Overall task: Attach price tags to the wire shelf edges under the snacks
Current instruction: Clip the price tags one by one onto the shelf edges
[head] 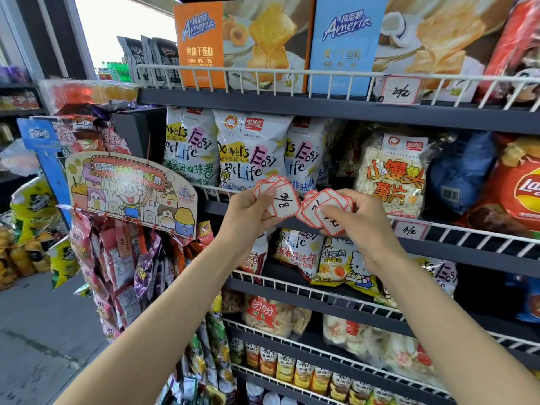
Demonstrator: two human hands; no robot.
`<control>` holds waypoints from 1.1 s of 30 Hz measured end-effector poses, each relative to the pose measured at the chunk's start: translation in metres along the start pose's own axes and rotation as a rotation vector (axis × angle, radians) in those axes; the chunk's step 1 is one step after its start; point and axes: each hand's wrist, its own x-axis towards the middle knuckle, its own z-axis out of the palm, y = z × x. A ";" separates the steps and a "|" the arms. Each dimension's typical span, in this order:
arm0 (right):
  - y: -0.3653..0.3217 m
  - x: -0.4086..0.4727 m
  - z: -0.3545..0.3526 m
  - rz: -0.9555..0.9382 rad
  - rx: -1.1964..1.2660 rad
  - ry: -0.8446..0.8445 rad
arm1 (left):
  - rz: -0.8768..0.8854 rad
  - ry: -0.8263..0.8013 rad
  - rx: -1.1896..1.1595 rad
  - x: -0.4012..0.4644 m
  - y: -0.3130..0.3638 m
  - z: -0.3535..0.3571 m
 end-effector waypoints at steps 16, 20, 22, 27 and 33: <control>0.000 0.001 0.011 0.010 -0.060 -0.063 | -0.056 -0.140 -0.081 -0.007 0.003 0.006; 0.000 0.002 0.009 0.022 -0.042 -0.079 | -0.069 -0.122 -0.120 -0.005 0.003 0.004; 0.001 0.003 0.007 0.028 -0.049 -0.068 | -0.088 -0.098 -0.157 -0.005 0.003 0.002; 0.001 0.002 0.003 0.047 0.047 -0.039 | -0.085 -0.061 -0.207 -0.005 0.004 -0.002; -0.002 0.001 0.009 0.044 0.064 -0.064 | -0.060 -0.027 -0.146 -0.005 0.003 0.004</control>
